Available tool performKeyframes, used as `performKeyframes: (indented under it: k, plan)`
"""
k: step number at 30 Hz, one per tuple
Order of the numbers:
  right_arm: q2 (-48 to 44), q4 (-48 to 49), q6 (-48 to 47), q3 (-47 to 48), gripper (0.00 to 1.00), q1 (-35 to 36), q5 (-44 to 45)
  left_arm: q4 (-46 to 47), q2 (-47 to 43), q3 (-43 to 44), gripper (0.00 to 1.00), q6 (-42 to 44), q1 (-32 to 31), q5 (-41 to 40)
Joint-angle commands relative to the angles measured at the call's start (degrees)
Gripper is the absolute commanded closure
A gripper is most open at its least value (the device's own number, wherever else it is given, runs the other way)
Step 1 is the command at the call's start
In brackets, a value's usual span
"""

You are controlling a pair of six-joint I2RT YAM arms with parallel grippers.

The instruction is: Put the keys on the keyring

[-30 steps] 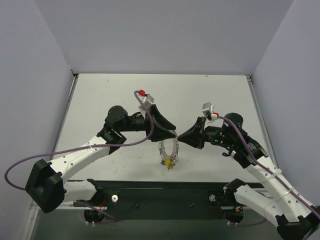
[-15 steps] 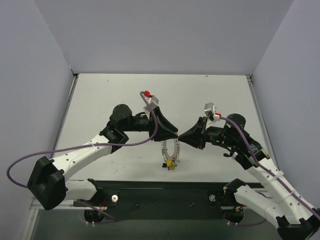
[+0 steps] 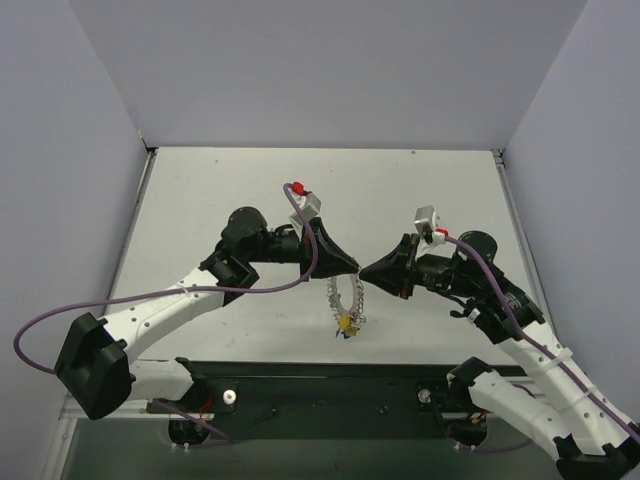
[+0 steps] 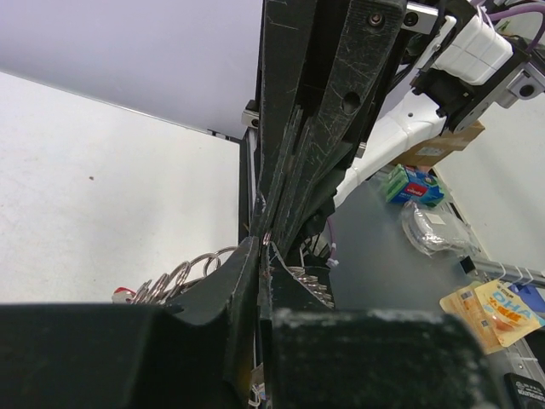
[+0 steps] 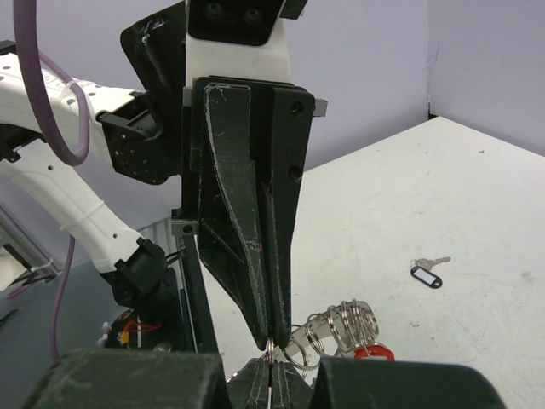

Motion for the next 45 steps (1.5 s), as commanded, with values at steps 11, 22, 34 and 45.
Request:
performKeyframes:
  k: [11, 22, 34, 45]
  plan:
    - [-0.8, 7.6, 0.9, 2.4, 0.87, 0.5, 1.8, -5.1, 0.2, 5.2, 1.0, 3.9, -2.2, 1.3]
    - [-5.9, -6.3, -11.0, 10.4, 0.39, 0.2, 4.3, -8.5, -4.4, 5.1, 1.0, 7.5, -2.2, 1.3]
    - [1.8, -8.6, -9.7, 14.9, 0.56, 0.4, -14.7, 3.3, -10.7, -0.2, 1.0, 1.7, -2.1, 0.2]
    - [2.7, -6.3, -7.3, 9.5, 0.58, 0.6, -7.4, -3.3, -10.4, -0.3, 1.0, 4.1, -2.0, -4.5]
